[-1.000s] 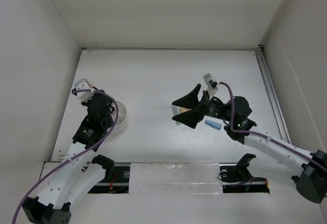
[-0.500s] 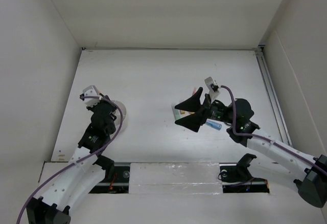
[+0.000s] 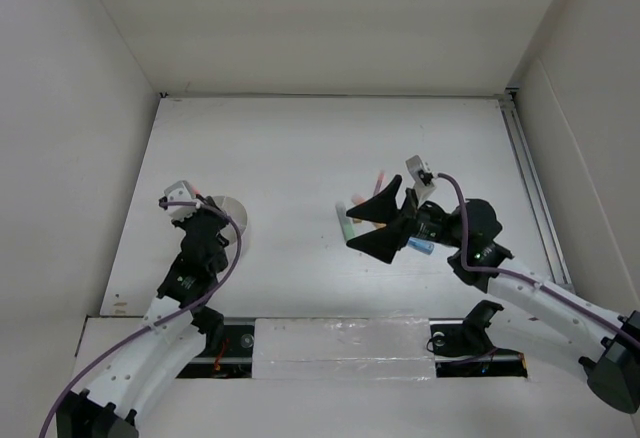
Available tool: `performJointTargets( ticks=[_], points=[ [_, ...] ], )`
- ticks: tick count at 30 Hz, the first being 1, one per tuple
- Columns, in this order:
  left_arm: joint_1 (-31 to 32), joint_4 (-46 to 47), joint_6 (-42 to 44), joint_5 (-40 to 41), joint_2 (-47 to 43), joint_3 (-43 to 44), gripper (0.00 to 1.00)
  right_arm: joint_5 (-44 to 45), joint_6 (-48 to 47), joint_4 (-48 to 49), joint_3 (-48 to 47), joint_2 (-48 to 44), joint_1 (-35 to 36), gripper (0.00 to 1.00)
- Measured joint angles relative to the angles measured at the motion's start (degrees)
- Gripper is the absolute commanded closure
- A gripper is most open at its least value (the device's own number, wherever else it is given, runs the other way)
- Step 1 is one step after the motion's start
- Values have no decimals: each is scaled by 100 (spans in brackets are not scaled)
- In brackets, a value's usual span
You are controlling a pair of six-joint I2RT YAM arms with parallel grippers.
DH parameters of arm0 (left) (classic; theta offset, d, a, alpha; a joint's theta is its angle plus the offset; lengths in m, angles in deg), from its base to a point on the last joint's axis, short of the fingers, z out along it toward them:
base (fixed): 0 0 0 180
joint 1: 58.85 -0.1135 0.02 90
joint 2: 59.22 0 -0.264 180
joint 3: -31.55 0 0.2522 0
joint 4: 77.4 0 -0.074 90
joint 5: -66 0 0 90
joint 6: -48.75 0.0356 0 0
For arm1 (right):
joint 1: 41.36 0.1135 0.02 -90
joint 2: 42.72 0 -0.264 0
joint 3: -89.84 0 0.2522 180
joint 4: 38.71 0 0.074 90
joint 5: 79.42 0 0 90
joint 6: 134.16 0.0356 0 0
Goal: Sort the stationery into containers
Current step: Place the pen in the storage box.
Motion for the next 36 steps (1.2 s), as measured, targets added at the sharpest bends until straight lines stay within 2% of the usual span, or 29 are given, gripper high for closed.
performJointTargets(
  ticks=[11,15,18,20,33,36],
  points=[
    [0,345,-63,199,411,-245,100,146,-28,-168,140,-72,55,0],
    [0,439,-85,254,466,-256,92,155,-72,-256,140,-173,114,0],
    [0,540,-87,260,437,-310,91,186,-114,-306,140,-210,114,0],
    [0,551,-85,275,404,-345,86,210,-144,-352,140,-214,114,0],
    [0,573,-144,267,205,-396,72,378,-214,-551,140,-358,114,0],
    [0,573,-144,162,199,-396,65,476,-221,-592,140,-376,114,0]
  ],
)
